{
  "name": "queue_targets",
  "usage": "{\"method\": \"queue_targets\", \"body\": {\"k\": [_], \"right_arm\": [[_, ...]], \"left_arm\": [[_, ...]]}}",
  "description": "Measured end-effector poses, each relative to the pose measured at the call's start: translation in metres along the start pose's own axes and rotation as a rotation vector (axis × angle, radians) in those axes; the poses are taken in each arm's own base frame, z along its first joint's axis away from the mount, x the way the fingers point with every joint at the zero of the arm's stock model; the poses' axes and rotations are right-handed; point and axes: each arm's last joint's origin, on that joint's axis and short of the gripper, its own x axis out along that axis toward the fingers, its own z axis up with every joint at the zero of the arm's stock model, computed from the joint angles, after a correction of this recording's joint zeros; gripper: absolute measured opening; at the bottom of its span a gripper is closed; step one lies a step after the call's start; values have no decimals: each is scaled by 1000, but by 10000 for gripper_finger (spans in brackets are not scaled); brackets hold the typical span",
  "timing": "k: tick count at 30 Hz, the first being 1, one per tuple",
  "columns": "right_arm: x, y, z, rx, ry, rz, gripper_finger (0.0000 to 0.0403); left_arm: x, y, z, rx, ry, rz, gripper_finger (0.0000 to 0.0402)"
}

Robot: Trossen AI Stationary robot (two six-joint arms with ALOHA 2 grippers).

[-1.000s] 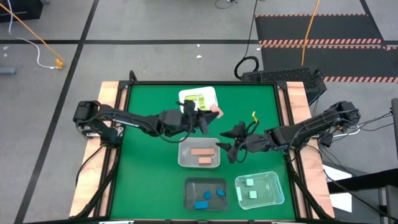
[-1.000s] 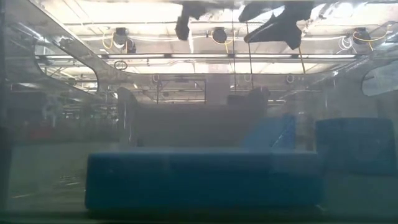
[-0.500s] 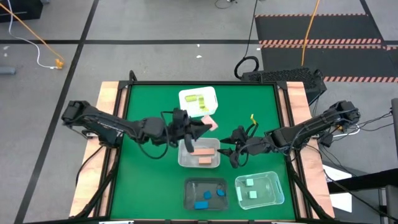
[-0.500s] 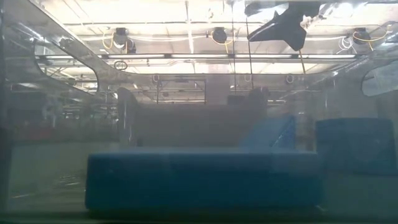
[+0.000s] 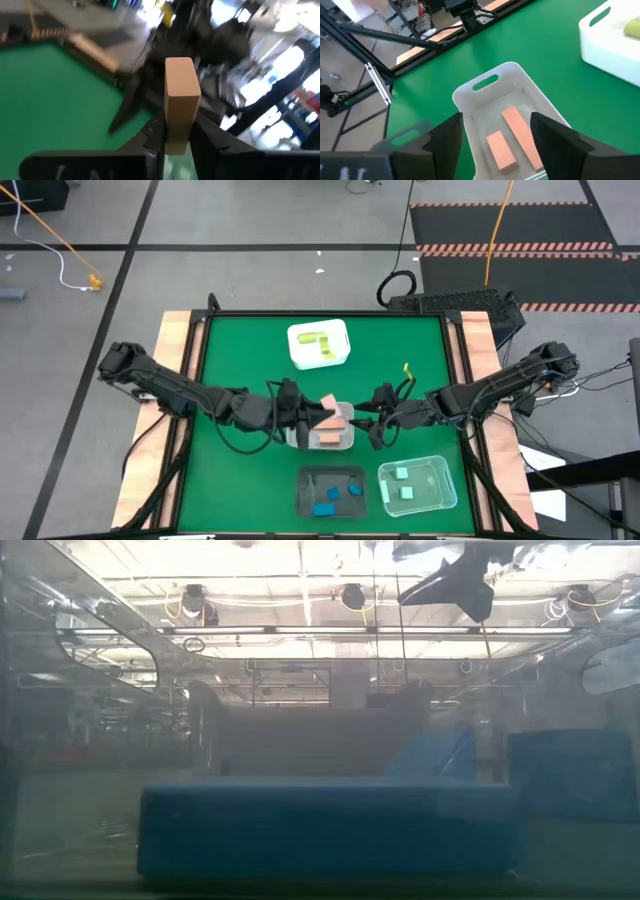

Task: Sort & place blocks by color
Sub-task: Put the light brown block into the gray bin

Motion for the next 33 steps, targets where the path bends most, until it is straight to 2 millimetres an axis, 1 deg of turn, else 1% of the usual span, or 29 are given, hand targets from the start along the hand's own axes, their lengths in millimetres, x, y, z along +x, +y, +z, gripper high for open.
{"method": "queue_targets", "body": {"k": [6,11,15,18,22,26,33], "right_arm": [[0,1,-1,105,19,21,221],[-1,4,-4,64,139,145,221],[-4,4,-2,38,133,161,221],[-13,4,4,-24,96,187,221],[-29,2,12,-77,67,205,221],[-46,-6,16,-104,63,159,221],[-69,-18,19,-120,46,83,221]], "left_arm": [[-10,3,-26,-8,183,114,67],[-16,9,-47,-36,292,229,68],[-12,12,-64,-63,333,282,62],[-5,16,-76,-72,349,308,66],[4,20,-91,-70,364,335,68],[11,27,-102,-77,377,369,65],[18,33,-110,-80,381,397,64]]}}
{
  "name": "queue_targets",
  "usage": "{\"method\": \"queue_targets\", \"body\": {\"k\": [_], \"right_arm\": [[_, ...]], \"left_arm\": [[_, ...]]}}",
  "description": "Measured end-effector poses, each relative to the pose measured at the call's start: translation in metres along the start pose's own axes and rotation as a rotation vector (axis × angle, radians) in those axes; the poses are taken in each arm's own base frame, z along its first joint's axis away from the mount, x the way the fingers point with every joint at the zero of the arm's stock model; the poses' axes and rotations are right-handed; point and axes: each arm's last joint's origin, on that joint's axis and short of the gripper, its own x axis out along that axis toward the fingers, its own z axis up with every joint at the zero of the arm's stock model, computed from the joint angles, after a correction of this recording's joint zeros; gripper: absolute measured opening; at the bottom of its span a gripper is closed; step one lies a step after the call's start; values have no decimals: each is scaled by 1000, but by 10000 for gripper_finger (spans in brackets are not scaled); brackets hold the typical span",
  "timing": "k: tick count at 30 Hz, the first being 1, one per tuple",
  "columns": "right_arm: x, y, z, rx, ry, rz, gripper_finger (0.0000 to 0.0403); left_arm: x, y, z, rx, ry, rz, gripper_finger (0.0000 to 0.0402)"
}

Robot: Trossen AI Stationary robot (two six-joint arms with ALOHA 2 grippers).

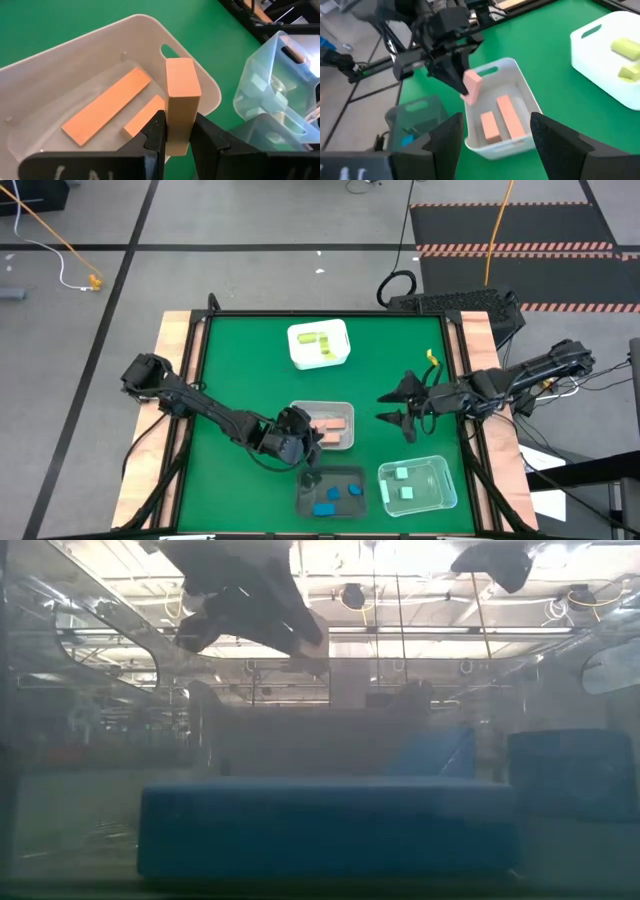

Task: Sort & place blocks by color
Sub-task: Put the light brown block into the gray bin, then return to Home Position

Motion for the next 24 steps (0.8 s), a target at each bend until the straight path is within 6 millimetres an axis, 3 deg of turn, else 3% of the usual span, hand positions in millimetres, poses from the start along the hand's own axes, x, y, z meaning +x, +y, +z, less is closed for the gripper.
{"method": "queue_targets", "body": {"k": [7,15,24], "right_arm": [[-15,-14,-9,-8,-41,-89,221],[-13,-38,-48,100,-64,-79,222],[1,-53,-88,146,-321,257,222]], "left_arm": [[7,5,-4,10,22,34,75],[10,3,-3,-22,11,16,119],[7,3,1,-34,9,5,161]]}}
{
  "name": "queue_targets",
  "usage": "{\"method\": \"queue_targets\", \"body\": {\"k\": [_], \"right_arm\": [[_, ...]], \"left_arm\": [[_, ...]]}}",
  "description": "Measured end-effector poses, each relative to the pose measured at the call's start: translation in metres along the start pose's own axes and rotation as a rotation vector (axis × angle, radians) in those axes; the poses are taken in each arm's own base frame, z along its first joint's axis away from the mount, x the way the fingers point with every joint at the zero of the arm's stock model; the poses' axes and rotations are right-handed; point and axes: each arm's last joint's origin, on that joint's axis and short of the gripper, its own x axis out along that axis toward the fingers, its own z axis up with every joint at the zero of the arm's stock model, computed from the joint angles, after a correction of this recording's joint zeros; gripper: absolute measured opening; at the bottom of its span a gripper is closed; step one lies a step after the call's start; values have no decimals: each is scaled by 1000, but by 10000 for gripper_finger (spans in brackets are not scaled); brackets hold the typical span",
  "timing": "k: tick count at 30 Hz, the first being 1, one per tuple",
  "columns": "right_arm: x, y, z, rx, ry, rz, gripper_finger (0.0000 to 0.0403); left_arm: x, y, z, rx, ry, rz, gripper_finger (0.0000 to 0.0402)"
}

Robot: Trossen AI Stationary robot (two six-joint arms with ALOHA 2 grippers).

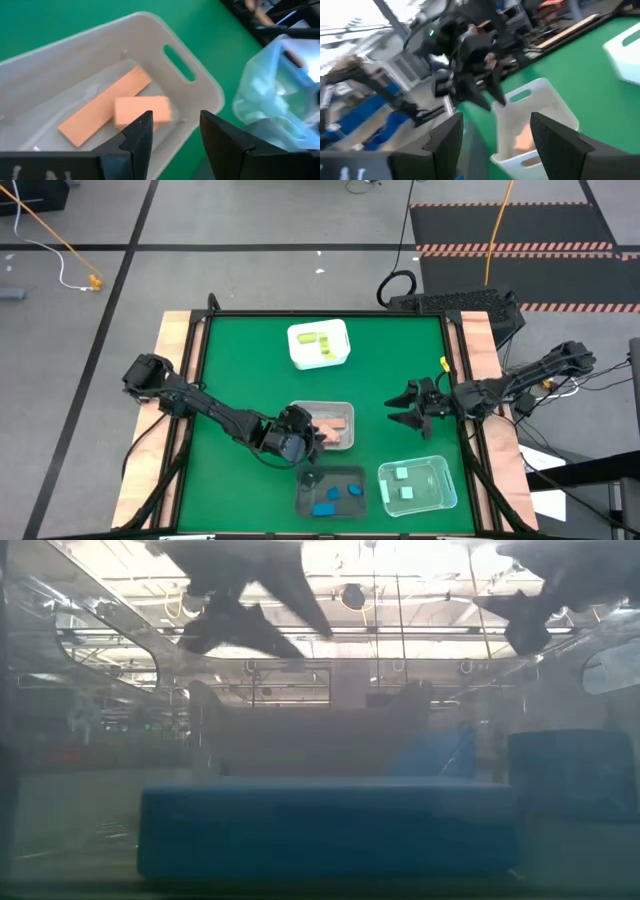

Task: Sort & place blocks by color
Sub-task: Return to Home Position

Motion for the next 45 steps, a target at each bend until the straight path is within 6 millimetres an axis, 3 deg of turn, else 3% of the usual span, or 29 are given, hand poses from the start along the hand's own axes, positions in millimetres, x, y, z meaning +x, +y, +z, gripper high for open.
{"method": "queue_targets", "body": {"k": [7,15,23,29,36,45], "right_arm": [[-4,-14,-19,16,25,12,222],[-6,-20,-26,-50,24,-33,222],[-10,-31,-37,-13,20,-93,222],[-11,-32,-37,29,-16,-134,222],[-11,-33,-37,-16,-26,-161,222],[-11,-34,-38,-95,-5,-166,222]], "left_arm": [[-32,-3,22,76,-26,-48,174],[-98,8,57,250,-68,-81,175],[-163,42,78,331,-60,-41,175],[-190,73,81,401,-4,76,175],[-188,90,80,392,-24,175,175],[-130,111,46,347,1,70,175]]}}
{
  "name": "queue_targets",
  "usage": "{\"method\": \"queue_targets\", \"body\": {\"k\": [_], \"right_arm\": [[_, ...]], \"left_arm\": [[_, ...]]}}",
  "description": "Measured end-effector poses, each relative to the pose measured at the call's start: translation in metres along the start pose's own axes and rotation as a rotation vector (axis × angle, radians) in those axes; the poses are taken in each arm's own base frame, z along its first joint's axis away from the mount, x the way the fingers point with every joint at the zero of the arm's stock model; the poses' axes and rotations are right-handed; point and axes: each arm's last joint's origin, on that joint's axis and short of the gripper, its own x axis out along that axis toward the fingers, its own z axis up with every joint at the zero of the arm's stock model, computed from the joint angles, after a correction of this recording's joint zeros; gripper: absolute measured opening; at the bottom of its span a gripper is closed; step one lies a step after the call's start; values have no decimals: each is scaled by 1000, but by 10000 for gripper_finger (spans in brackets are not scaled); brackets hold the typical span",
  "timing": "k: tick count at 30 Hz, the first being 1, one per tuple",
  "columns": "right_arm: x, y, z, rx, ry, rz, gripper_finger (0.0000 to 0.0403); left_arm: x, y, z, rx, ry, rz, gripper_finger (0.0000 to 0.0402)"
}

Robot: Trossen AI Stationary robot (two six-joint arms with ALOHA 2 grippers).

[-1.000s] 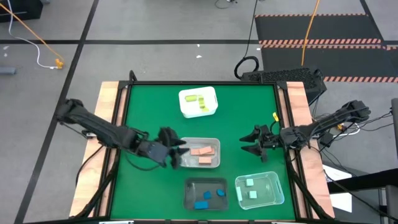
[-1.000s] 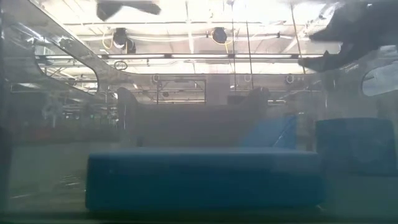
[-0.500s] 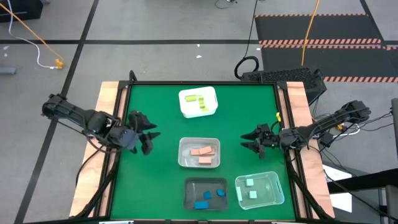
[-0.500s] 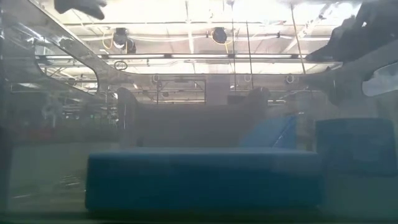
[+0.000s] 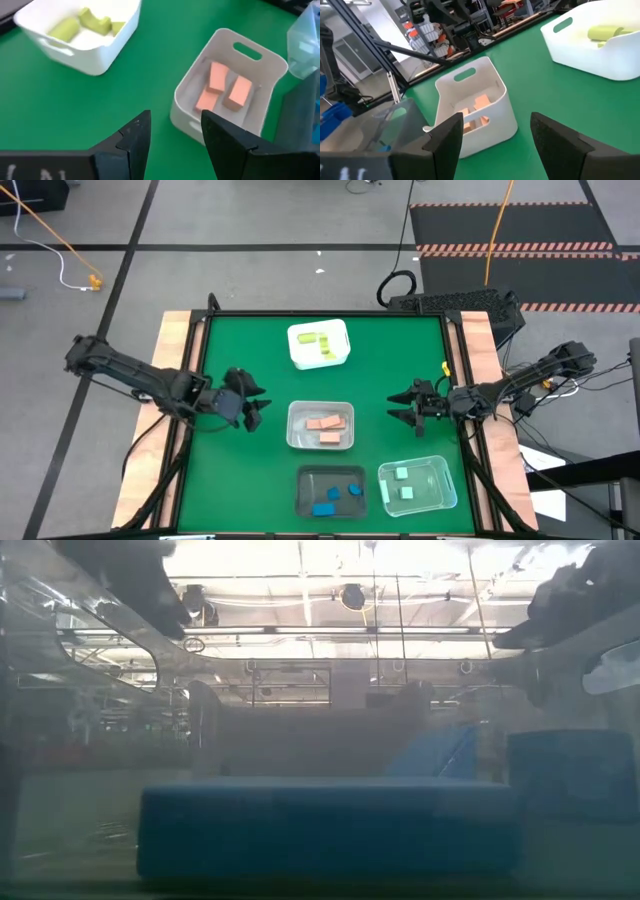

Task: Sort & place blocks by color
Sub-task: Return to Home Position

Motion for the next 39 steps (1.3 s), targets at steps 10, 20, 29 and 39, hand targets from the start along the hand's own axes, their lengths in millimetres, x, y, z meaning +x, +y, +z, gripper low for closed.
{"method": "queue_targets", "body": {"k": [10,20,29,39], "right_arm": [[0,-1,-2,1,22,-10,222],[0,-1,-2,3,19,-8,222],[0,-1,-2,3,19,-7,222],[0,-1,-2,3,20,-7,222]], "left_arm": [[33,49,-22,-17,5,5,175],[26,103,-48,-143,-130,86,175],[37,121,-74,-257,-332,45,175],[47,130,-93,-295,-365,52,175]]}}
